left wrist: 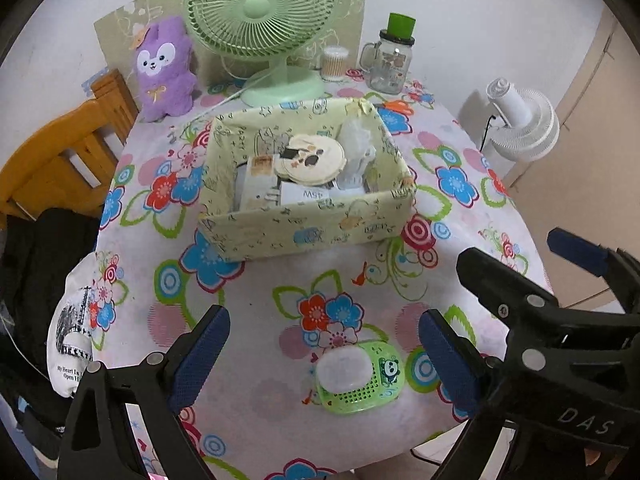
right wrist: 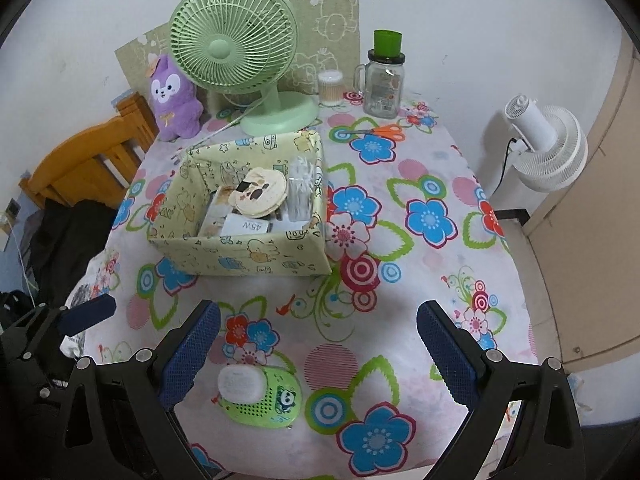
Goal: Organize rigid objects
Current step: 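Open the right gripper and withdraw both grippers from the box, then move both grippers toward the white earbud case and green speaker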
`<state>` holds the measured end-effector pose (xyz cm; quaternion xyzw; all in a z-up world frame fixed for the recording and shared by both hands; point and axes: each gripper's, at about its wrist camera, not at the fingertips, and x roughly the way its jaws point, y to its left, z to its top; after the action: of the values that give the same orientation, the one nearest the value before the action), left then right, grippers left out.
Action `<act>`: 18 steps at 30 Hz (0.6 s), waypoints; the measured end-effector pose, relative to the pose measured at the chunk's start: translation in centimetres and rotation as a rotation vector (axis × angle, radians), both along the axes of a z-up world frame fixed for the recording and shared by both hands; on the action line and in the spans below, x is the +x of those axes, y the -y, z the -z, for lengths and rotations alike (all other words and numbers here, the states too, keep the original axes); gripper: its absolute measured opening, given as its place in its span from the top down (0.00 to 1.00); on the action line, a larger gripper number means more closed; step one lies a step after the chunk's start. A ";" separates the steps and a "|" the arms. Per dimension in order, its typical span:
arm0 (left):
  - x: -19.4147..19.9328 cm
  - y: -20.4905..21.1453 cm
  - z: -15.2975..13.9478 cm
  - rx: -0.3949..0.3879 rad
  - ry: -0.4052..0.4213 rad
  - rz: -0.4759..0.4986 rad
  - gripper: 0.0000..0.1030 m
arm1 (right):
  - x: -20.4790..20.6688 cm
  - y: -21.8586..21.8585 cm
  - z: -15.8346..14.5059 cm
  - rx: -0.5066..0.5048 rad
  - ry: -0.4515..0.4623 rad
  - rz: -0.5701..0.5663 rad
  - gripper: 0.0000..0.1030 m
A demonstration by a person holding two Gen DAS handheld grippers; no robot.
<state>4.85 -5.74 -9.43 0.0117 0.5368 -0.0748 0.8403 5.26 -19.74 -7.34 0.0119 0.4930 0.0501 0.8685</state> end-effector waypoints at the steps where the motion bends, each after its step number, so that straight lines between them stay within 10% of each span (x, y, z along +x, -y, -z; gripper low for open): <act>1: -0.2 0.1 0.2 -0.005 0.001 -0.009 0.08 | -0.1 0.1 0.2 -0.002 -0.001 -0.005 0.03; 18: -1.1 1.2 4.1 -0.016 -0.036 -0.076 0.09 | -0.4 1.6 4.3 0.000 -0.007 -0.038 0.09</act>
<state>3.71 -6.96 -13.51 -0.0166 0.5511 -0.0472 0.8329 4.83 -21.33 -11.61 0.0027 0.4962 0.0668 0.8656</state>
